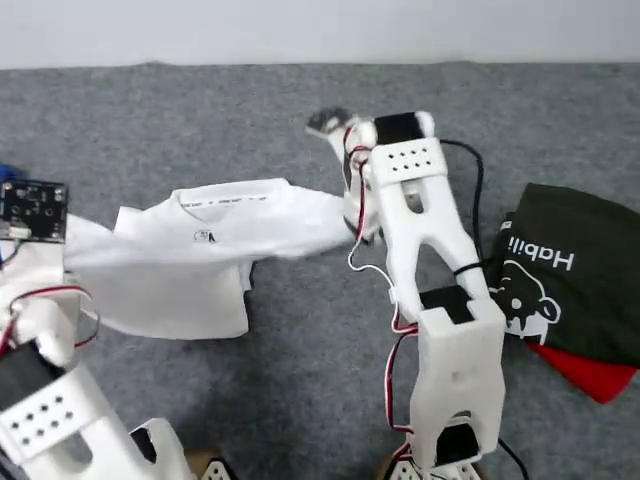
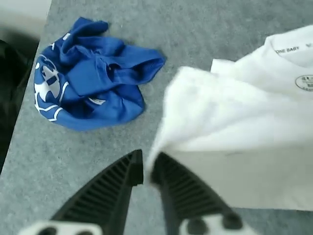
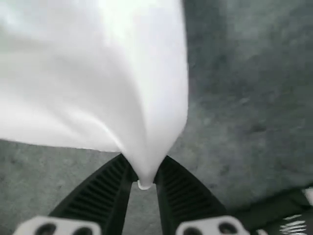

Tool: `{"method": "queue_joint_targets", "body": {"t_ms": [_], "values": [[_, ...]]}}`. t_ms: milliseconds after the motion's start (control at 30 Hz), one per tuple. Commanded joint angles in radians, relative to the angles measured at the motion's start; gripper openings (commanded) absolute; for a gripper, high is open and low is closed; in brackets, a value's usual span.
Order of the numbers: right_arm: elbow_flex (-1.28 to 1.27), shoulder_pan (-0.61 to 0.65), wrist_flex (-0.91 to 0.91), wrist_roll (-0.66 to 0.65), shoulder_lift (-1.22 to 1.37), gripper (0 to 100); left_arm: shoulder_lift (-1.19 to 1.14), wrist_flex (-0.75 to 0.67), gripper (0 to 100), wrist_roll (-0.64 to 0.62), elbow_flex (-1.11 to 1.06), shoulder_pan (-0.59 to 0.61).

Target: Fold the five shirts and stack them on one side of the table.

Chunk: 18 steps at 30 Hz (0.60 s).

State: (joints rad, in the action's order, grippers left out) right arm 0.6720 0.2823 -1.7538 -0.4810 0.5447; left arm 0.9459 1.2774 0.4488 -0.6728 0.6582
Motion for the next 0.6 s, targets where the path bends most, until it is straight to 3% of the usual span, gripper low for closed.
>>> {"method": "queue_joint_targets", "body": {"t_ms": [0,200,567], "values": [[0.13,-0.022,-0.022,-0.003,-0.097,1.0,-0.051,-0.043,1,-0.011,0.081,-0.003],[0.19,-0.03,-0.041,-0.003,-0.108,1.0,-0.066,-0.037,1,-0.006,0.099,-0.046],[0.071,-0.082,-0.044,-0.006,-0.11,1.0,-0.072,0.354,1,0.097,0.054,-0.247]]}}
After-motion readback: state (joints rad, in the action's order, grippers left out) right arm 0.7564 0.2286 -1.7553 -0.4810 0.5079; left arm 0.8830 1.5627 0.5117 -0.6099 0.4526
